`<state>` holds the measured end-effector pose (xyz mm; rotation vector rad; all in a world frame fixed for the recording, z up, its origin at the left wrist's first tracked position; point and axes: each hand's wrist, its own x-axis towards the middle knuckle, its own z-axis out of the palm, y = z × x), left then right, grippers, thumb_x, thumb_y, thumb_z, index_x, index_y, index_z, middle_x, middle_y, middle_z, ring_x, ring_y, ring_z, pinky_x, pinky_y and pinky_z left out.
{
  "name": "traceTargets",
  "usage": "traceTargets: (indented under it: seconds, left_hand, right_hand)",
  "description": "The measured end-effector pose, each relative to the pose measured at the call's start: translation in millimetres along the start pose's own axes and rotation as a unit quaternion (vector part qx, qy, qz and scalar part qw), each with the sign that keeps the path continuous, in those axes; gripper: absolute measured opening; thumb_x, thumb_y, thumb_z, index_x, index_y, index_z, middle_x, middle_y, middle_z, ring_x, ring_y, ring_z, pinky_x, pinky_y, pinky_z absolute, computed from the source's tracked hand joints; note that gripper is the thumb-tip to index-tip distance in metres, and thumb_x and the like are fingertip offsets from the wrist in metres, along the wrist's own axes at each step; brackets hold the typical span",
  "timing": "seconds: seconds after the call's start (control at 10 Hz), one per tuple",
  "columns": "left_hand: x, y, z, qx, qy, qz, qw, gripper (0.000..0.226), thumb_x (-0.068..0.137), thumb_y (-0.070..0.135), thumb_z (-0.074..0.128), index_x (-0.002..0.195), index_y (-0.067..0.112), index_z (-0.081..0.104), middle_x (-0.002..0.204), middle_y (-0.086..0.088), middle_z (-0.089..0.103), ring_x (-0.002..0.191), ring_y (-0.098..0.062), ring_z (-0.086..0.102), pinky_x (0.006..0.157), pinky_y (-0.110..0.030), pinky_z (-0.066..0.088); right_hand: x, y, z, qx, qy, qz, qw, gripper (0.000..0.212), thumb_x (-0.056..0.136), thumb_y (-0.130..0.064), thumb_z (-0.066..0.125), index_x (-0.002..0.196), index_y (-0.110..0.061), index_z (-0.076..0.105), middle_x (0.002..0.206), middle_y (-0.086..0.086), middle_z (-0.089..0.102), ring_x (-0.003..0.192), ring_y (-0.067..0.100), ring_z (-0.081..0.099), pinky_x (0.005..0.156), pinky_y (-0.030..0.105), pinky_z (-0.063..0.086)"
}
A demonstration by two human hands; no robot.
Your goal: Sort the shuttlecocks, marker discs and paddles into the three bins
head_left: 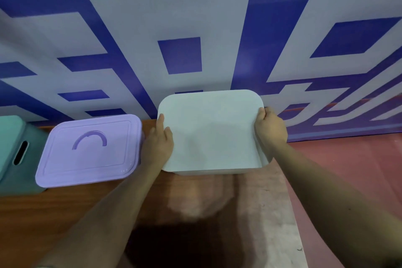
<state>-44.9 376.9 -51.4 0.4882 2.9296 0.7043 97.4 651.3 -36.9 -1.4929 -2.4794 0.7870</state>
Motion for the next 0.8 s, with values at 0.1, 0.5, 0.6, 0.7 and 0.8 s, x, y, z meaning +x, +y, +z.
traceTargets:
  seconds: [0.1, 0.5, 0.6, 0.7, 0.8]
  left_hand:
    - [3.0, 2.7, 0.0, -0.015, 0.024, -0.001, 1.000, 0.046, 0.104, 0.031, 0.033, 0.148, 0.019, 0.032, 0.119, -0.010, 0.065, 0.093, -0.024, 0.062, 0.082, -0.032, 0.054]
    - [3.6, 7.9, -14.4, 0.022, 0.004, -0.011, 1.000, 0.047, 0.101, 0.037, 0.035, 0.145, 0.025, 0.029, 0.128, -0.011, 0.048, 0.111, -0.026, 0.052, 0.085, -0.032, 0.046]
    - [7.2, 9.3, -34.6, 0.031, -0.043, -0.014, 0.999, 0.050, 0.097, 0.040, 0.042, 0.143, 0.024, 0.031, 0.133, -0.010, 0.044, 0.117, -0.029, 0.050, 0.089, -0.041, 0.049]
    - [12.7, 12.3, -62.7, 0.016, -0.030, -0.010, 0.999, 0.049, 0.097, 0.038, 0.045, 0.141, 0.019, 0.034, 0.135, -0.008, 0.043, 0.118, -0.028, 0.049, 0.092, -0.040, 0.047]
    - [12.7, 11.7, -95.2, -0.026, -0.005, -0.018, 1.000, 0.038, 0.096, 0.034, 0.047, 0.128, 0.013, 0.045, 0.128, -0.008, 0.050, 0.105, -0.022, 0.052, 0.084, -0.034, 0.045]
  right_hand:
    - [0.8, 0.8, 5.6, -0.017, 0.026, -0.003, 1.000, 0.043, 0.102, -0.042, 0.020, 0.110, -0.013, 0.051, 0.084, 0.006, 0.054, 0.076, 0.030, 0.051, 0.068, 0.038, 0.040]
    - [0.0, -4.1, 0.6, -0.027, -0.008, -0.008, 1.000, 0.046, 0.103, -0.040, 0.019, 0.111, -0.008, 0.052, 0.097, 0.012, 0.061, 0.084, 0.032, 0.055, 0.074, 0.042, 0.045]
    - [-1.7, -13.3, -16.5, -0.029, -0.027, -0.010, 0.999, 0.046, 0.102, -0.037, 0.026, 0.120, -0.002, 0.050, 0.117, 0.020, 0.058, 0.101, 0.038, 0.057, 0.086, 0.048, 0.047]
    - [-5.2, -31.9, -36.8, -0.030, -0.001, -0.030, 0.999, 0.053, 0.101, -0.041, 0.032, 0.134, -0.001, 0.041, 0.133, 0.021, 0.049, 0.119, 0.039, 0.050, 0.100, 0.050, 0.044]
    - [-25.3, -59.4, -53.1, 0.023, -0.005, -0.064, 0.998, 0.056, 0.099, -0.045, 0.040, 0.135, -0.002, 0.043, 0.136, 0.019, 0.050, 0.122, 0.036, 0.049, 0.099, 0.046, 0.043]
